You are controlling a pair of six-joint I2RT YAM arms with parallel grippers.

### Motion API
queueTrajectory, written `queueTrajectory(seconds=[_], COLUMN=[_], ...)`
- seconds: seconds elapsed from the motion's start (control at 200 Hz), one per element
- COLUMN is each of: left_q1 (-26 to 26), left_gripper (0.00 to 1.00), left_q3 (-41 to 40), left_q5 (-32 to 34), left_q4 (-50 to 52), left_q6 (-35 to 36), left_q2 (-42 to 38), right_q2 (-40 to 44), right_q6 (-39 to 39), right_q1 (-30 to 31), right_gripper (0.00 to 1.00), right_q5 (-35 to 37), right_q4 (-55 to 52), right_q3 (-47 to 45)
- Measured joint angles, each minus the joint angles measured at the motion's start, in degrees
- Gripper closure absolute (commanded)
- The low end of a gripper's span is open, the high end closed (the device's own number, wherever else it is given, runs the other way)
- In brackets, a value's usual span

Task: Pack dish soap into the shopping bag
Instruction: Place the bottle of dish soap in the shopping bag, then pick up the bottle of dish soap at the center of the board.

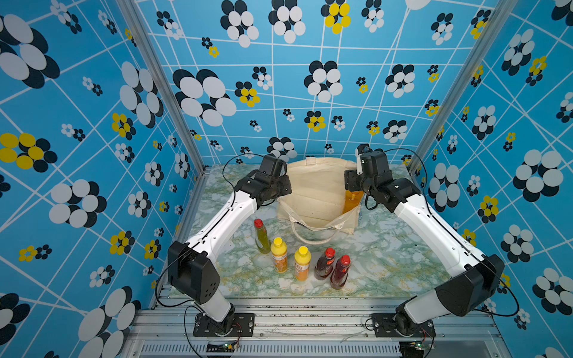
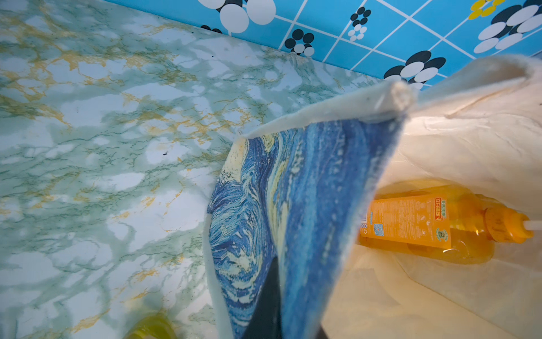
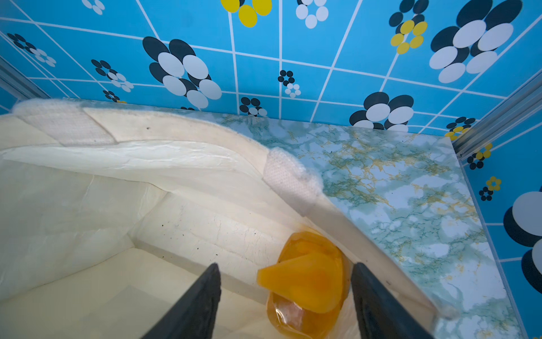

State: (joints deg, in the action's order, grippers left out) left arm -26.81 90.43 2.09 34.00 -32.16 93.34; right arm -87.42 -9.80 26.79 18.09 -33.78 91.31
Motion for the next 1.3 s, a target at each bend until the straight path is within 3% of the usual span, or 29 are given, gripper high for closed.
queueTrajectory(seconds=[0.255,0.515,0.82,1.3], left_q1=[-0.2,-0.2,-0.2,-0.2], left_gripper=[0.97,0.97,0.97,0.97], left_q3=[-0.7,-2.9,-3.9,-3.9], left_q5=[-0.7,-0.8,-0.8,-0.6], left_q4=[-1.6,-4.4,-6.2,-6.2], left_q6=[-0.9,-1.7,-2.4,-2.3], left_q2=[0.0,-0.1,-0.2,-0.2], right_q2=[6.1,17.0,17.3,20.1], right_q6=[-3.0,-11.8,-22.2,-33.5], right_q1=[6.3,15.8,29.4,33.9], right_gripper=[0.26,0.20,0.16,0.21], right_q5=[0.9,1.3,1.6,-3.3], right_q4=[-9.6,-21.1,-31.8,-32.5], right_q3=[1.3,-4.5,-8.0,-22.7])
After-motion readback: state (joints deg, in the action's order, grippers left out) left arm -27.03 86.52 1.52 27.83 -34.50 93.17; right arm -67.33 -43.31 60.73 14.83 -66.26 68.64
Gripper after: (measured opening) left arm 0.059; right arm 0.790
